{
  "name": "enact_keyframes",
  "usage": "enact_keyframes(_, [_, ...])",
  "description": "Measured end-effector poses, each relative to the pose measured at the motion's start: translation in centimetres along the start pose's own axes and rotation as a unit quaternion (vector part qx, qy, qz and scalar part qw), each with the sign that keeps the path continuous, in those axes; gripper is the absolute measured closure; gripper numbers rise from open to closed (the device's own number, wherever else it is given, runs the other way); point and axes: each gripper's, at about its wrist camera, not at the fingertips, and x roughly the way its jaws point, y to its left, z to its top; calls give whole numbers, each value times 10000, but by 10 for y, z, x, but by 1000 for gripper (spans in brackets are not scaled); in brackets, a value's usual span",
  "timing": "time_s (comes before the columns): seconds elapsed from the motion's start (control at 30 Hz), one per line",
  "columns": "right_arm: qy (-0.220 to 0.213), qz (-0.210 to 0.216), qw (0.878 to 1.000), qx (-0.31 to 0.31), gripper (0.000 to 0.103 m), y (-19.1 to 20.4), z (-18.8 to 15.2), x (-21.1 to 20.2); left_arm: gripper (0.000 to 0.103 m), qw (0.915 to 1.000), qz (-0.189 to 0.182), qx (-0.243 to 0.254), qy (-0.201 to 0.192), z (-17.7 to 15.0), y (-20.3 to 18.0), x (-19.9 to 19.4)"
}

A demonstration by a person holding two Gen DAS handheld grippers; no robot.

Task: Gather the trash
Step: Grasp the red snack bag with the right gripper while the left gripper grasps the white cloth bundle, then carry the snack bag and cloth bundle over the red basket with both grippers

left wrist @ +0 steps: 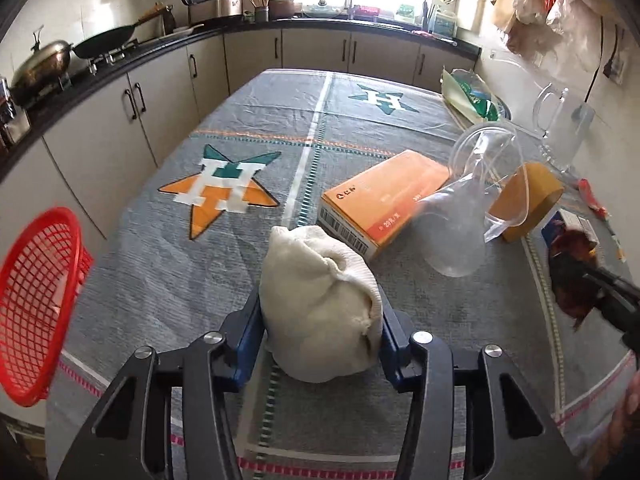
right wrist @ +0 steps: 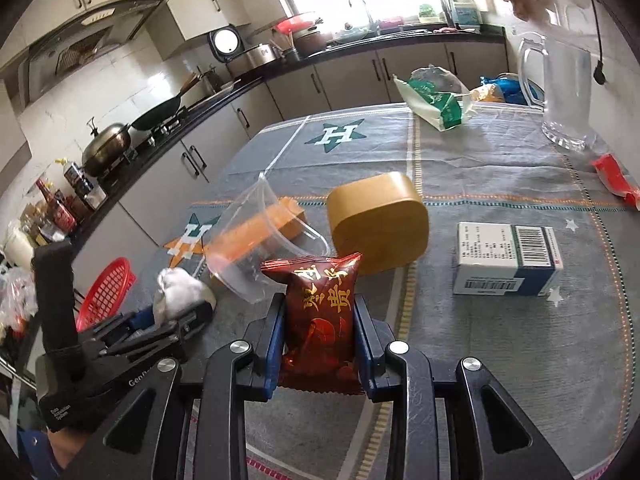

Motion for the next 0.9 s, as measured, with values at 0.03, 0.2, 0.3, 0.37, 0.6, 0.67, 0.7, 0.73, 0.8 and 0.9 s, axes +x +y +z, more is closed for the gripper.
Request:
enact_keyframes(0.03, [17, -6, 10000, -38, 69, 2, -1, 2, 61, 9999, -128, -90, -51, 0, 3, -1])
enact_keyframes(0.2, [-9, -11, 9998, -205, 69, 10, -5, 3, 61, 9970, -224, -510, -529, 0, 21, -17])
enact_keyframes(0.3, [-22, 8, 9994, -348, 69, 18, -7, 4, 61, 9937, 48, -541, -978, 0, 23, -33])
enact_keyframes(0.37, [-24, 1, 9990, -437, 69, 22, -9, 5, 61, 9915, 193, -523, -1180, 0, 22, -40])
enact_keyframes(0.6, [-9, -54, 9982, -599, 69, 28, -12, 9, 61, 9879, 446, -395, -1430, 1, 19, -48])
enact_keyframes(0.67, [-22, -62, 9983, -571, 69, 27, -12, 8, 61, 9880, 460, -358, -1433, 0, 18, -49])
enact_keyframes(0.7, [-26, -60, 9984, -556, 69, 26, -12, 8, 61, 9880, 470, -342, -1434, -1, 17, -49])
enact_keyframes(0.73, [-25, -58, 9985, -544, 69, 25, -12, 8, 61, 9877, 480, -331, -1448, -3, 18, -51])
enact_keyframes(0.8, [-33, -56, 9986, -532, 69, 25, -12, 7, 61, 9875, 504, -296, -1463, -4, 16, -53])
enact_keyframes(0.9, [-42, -53, 9986, -533, 69, 26, -12, 6, 61, 9872, 536, -260, -1477, -5, 13, -54])
